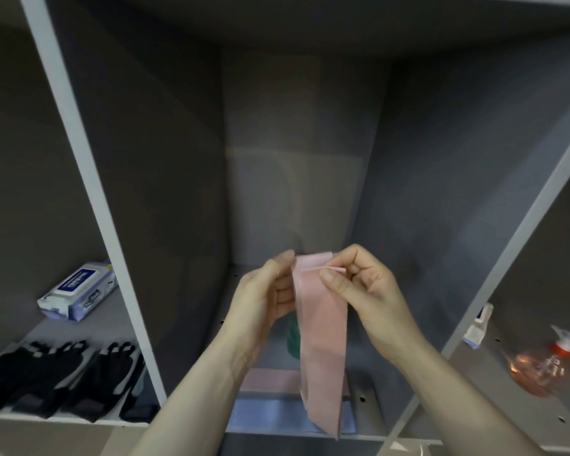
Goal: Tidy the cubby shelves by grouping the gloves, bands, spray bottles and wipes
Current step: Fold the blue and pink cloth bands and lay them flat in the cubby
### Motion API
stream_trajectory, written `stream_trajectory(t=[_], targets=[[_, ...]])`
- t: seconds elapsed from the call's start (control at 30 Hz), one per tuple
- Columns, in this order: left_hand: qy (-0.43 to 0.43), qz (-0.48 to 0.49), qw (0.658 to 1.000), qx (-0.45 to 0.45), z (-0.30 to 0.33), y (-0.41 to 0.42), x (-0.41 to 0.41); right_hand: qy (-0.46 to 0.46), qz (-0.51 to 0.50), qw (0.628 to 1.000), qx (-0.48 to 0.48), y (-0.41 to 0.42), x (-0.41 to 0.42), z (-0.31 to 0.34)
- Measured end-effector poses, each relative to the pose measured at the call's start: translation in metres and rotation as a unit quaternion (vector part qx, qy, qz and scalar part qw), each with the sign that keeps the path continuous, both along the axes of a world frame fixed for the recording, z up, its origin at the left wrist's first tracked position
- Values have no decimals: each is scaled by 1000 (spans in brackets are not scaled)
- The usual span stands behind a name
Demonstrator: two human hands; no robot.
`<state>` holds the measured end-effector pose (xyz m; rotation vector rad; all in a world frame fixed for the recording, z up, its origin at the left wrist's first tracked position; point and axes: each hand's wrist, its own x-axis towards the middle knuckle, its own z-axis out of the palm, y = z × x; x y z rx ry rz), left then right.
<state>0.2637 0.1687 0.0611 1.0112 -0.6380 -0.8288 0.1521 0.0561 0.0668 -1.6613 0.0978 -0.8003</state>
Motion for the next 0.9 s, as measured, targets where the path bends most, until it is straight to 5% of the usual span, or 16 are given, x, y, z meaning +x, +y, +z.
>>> stream_trajectory(t=[0.27,0.4,0.9], targets=[[-4,98,995,-10,-2,-3,0,26,-16,999,-43,1,-8,-4],[-74,127,989,-12,-1,-3,-1,30,-75,991,-102,2,-10,1],[-70,42,997,4,-1,-1,-2,40,-141,989,-32,0,3,2]])
